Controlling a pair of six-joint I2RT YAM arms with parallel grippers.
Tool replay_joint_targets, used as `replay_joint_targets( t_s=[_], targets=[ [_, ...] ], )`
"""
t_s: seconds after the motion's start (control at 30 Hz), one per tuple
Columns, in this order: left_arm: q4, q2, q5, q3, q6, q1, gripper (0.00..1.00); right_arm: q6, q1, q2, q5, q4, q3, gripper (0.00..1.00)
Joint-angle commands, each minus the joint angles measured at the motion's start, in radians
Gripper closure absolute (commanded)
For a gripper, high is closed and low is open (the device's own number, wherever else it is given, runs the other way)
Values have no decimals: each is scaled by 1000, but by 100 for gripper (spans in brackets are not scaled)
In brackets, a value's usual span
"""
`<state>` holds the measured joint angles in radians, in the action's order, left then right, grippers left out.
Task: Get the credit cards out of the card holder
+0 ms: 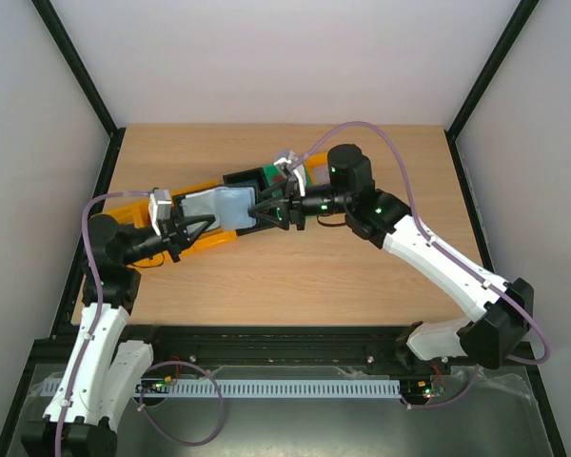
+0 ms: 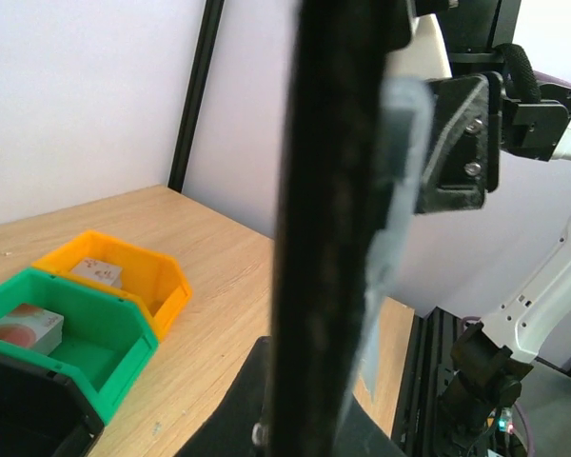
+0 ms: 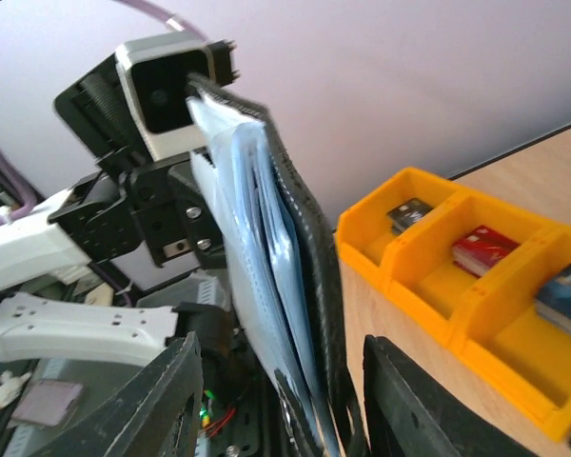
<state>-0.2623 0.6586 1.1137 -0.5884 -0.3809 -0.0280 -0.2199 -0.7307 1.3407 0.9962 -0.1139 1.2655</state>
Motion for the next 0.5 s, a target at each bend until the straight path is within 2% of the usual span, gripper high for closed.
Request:
replay_joint_targets(
  t_s=[0.0,0.3,0.47],
  targets=[
    [-34,-20,-5,-20,25,-3,98,20,22,-26,-83,40,15,55],
    [-40,-23,9,-27,54,-3,98,-24,21,-8,-123,133,1,56],
    [-12,-29,21,-47,90,-3,98,8,21,13,-117,120,9,43]
  ],
)
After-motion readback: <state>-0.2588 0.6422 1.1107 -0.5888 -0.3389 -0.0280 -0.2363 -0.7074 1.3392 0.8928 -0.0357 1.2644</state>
